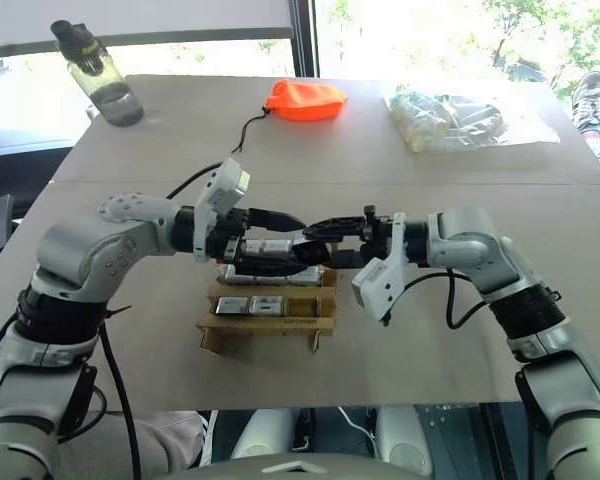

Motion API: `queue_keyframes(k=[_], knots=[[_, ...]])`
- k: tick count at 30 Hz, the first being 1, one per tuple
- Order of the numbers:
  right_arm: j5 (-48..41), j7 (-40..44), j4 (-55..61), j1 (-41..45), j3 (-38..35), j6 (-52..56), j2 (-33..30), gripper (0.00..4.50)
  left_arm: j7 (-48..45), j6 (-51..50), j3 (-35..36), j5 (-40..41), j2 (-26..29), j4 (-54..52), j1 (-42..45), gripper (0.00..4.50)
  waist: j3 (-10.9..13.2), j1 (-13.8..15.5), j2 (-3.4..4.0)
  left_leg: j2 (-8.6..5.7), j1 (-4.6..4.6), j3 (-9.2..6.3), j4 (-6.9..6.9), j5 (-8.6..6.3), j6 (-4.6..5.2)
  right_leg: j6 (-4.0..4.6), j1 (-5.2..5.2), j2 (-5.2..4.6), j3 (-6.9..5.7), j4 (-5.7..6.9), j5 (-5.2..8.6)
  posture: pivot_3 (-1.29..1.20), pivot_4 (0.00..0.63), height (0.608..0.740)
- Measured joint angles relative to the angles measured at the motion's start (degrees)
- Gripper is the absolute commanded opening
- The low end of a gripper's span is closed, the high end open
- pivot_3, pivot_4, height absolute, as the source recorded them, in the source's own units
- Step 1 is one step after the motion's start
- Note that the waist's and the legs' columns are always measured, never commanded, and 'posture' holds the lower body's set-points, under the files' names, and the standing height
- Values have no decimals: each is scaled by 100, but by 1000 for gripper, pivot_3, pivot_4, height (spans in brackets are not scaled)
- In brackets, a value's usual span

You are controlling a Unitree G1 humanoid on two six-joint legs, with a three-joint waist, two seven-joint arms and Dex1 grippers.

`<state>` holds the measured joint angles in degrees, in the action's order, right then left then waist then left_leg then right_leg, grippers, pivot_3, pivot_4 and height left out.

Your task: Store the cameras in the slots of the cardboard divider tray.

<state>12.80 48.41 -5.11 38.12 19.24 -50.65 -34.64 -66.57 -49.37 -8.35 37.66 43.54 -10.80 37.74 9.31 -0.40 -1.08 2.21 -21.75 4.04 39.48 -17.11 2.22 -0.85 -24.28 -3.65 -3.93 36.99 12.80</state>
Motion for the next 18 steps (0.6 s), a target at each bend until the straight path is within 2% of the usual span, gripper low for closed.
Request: queue_keyframes(k=[1, 4, 9, 14, 18], knots=[[11, -8, 0, 0, 3, 0, 1, 1882, -15, 0, -1, -1, 0, 16, 8, 4500, 0, -2, 0, 0, 0, 0, 0, 0, 0, 0, 0, 0, 0, 0, 0, 0, 150, 726], [19, -28, 0, 0, 10, 5, 0, 1882, -73, -3, 0, 4, -7, 21, 38, 3224, 0, -3, 0, 0, 0, 0, 0, 0, 0, 0, 0, 0, 0, 0, 0, 0, 150, 726], [20, -51, -22, -1, 25, 36, -13, 1882, -123, -24, 0, 57, -41, 13, 38, 740, 0, -3, 0, 0, 0, 0, 0, 0, 0, 0, 0, -1, 0, 2, 0, 0, 150, 726], [-9, -69, -23, -8, 54, 61, -35, 1882, -125, -24, -4, 56, -46, 10, 38, 684, 0, -4, 0, 0, 0, -1, 0, 0, 0, 0, 0, -1, 0, 1, 0, 0, 150, 726], [-102, 81, 169, -103, 128, 275, -199, 3814, -131, -28, -17, 54, -71, 21, 41, 684, 0, 5, 0, 0, 0, -2, 0, 0, 0, 0, 0, -2, -1, 1, 0, 0, 150, 726]])
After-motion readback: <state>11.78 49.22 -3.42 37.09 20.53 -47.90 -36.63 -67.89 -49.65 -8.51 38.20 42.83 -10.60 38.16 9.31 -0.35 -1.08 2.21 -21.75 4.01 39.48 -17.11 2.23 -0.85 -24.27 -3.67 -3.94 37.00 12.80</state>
